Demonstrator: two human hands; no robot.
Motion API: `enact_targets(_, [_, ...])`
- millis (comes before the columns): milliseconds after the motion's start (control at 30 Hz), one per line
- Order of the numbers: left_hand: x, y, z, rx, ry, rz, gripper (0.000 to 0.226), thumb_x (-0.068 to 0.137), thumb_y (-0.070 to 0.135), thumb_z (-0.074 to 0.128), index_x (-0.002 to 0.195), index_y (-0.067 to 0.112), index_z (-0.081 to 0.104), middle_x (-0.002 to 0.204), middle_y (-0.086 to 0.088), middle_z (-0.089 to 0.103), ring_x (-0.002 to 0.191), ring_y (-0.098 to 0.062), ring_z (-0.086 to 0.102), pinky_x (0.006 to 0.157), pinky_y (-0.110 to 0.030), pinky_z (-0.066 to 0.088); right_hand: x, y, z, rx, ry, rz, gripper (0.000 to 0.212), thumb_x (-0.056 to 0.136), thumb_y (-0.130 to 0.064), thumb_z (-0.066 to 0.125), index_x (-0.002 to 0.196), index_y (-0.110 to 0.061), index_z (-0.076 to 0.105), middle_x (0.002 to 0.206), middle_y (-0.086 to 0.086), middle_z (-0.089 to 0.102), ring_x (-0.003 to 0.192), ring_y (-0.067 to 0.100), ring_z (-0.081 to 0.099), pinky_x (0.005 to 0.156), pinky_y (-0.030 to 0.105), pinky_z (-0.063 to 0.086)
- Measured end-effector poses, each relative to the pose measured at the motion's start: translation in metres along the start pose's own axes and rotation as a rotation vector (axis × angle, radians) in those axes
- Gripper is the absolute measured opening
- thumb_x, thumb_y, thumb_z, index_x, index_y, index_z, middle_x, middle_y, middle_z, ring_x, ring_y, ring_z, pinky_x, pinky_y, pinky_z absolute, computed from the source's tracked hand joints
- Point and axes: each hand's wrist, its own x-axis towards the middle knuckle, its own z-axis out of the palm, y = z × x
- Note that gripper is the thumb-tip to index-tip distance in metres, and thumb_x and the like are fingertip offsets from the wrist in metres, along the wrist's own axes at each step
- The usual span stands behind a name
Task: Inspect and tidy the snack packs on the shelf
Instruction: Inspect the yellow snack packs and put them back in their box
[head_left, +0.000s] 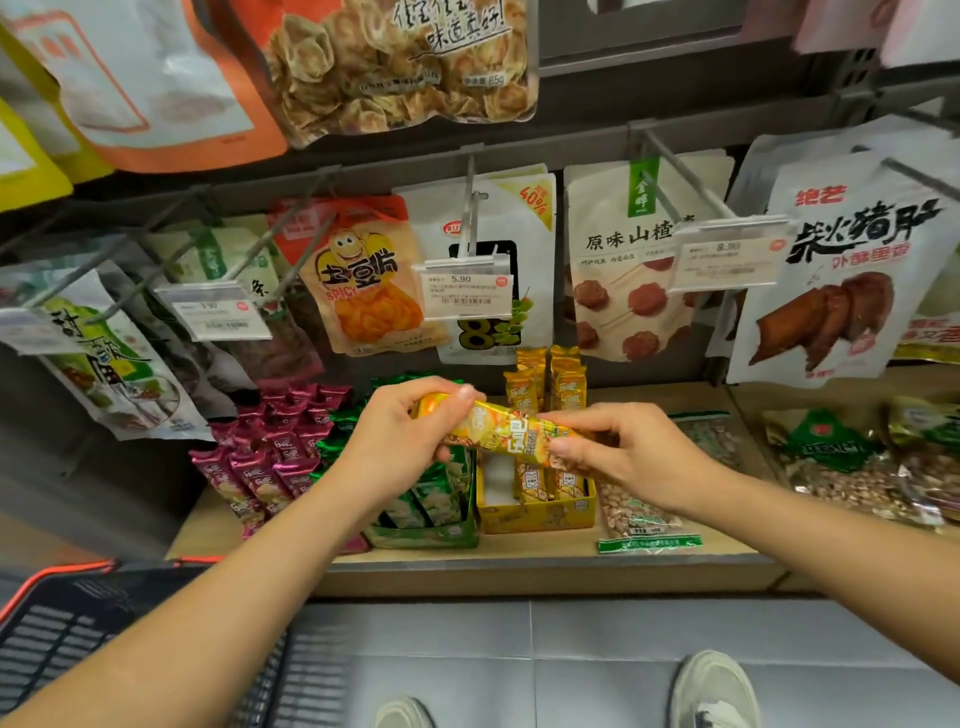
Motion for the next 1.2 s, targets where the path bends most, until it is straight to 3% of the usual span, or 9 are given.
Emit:
enact_targets(200, [0.009, -0.005, -0.006, -0.125, 0.037, -0.048, 0.009, 0.094, 0.027, 0.063, 0.099, 0.027, 0.070, 0.075, 0.008, 0.064, 0.059, -0.008, 0.056, 0.052, -0.018, 0.045, 0.002, 0.006, 0.010, 0.091, -0.038, 0.057, 0.032, 0.082, -0.058, 0.050, 0.110, -0.049, 0.064, 0.103, -0.020, 0.069, 0.093, -0.003, 0.064, 0.082, 0.024, 0.054])
enact_targets(300, [0.015, -0.008, -0.013, -0.273, 0.052, -0.050, 0.011, 0.094, 0.015, 0.062, 0.103, 0.019, 0.067, 0.074, 0.003, 0.064, 0.060, -0.011, 0.055, 0.053, -0.017, 0.047, -0.002, 0.009, 0.014, 0.091, -0.152, 0.130, 0.029, 0.086, -0.063, 0.039, 0.086, -0.048, 0.063, 0.080, -0.010, 0.064, 0.071, 0.006, 0.063, 0.065, 0.036, 0.054])
enact_targets(367, [0.016, -0.010, -0.018, -0.321, 0.047, -0.041, 0.013, 0.095, 0.011, 0.058, 0.103, 0.017, 0.067, 0.071, 0.001, 0.064, 0.058, -0.010, 0.055, 0.053, -0.017, 0.048, -0.003, 0.009, 0.015, 0.111, -0.179, 0.192, 0.045, 0.085, -0.067, 0.035, 0.097, -0.036, 0.065, 0.091, -0.002, 0.069, 0.081, 0.017, 0.069, 0.073, 0.044, 0.057])
enact_targets(633, [0.015, -0.012, -0.031, 0.697, 0.109, 0.245, 0.033, 0.102, 0.032, 0.044, 0.091, 0.013, 0.069, 0.064, -0.001, 0.063, 0.058, -0.016, 0.058, 0.056, -0.036, 0.043, -0.002, 0.006, 0.024, 0.086, -0.223, 0.254, 0.083, 0.087, -0.072, 0.024, 0.106, -0.003, 0.066, 0.104, 0.032, 0.063, 0.099, 0.046, 0.059, 0.089, 0.050, 0.049])
enact_targets(733, [0.015, -0.005, -0.031, 0.743, 0.155, 0.293, 0.033, 0.101, 0.035, 0.045, 0.089, 0.014, 0.069, 0.065, 0.001, 0.061, 0.060, -0.014, 0.054, 0.057, -0.033, 0.036, 0.000, 0.007, 0.021, 0.231, -0.262, 0.377, 0.078, 0.079, -0.074, 0.034, 0.116, -0.013, 0.064, 0.096, 0.016, 0.069, 0.079, 0.031, 0.067, 0.070, 0.034, 0.057])
enact_targets(800, [0.015, 0.001, -0.029, 0.533, 0.143, 0.223, 0.024, 0.098, 0.033, 0.054, 0.091, 0.017, 0.071, 0.065, 0.005, 0.062, 0.057, -0.008, 0.053, 0.055, -0.025, 0.038, -0.002, 0.011, 0.022, 0.283, -0.289, 0.476, 0.072, 0.077, -0.074, 0.039, 0.120, -0.019, 0.057, 0.078, 0.004, 0.058, 0.054, 0.012, 0.050, 0.050, 0.021, 0.040])
enact_targets(933, [0.014, 0.012, -0.023, 0.122, -0.125, 0.032, 0.020, 0.083, 0.023, 0.074, 0.101, 0.023, 0.065, 0.078, 0.010, 0.070, 0.068, -0.001, 0.063, 0.061, -0.016, 0.051, -0.005, 0.024, 0.024, 0.514, -0.277, 0.609, 0.045, 0.093, -0.053, 0.046, 0.120, -0.018, 0.054, 0.086, 0.008, 0.050, 0.057, 0.010, 0.047, 0.055, 0.021, 0.045])
enact_targets(1067, [0.014, 0.014, -0.016, 0.416, -0.090, 0.124, 0.034, 0.077, 0.029, 0.080, 0.105, 0.023, 0.062, 0.090, 0.004, 0.070, 0.082, -0.014, 0.067, 0.077, -0.033, 0.056, 0.000, 0.029, 0.024, 0.406, -0.286, 0.620, 0.034, 0.098, -0.047, 0.043, 0.116, -0.022, 0.058, 0.093, 0.006, 0.060, 0.068, 0.012, 0.059, 0.069, 0.027, 0.054])
enact_targets(1200, [0.020, 0.010, -0.014, 0.561, -0.025, 0.219, 0.035, 0.082, 0.031, 0.075, 0.114, 0.027, 0.063, 0.091, 0.008, 0.069, 0.082, -0.007, 0.065, 0.079, -0.028, 0.053, 0.010, 0.028, 0.022, 0.026, -0.305, 0.460, 0.037, 0.101, -0.042, 0.041, 0.129, -0.023, 0.057, 0.107, 0.000, 0.066, 0.082, 0.016, 0.060, 0.066, 0.025, 0.050])
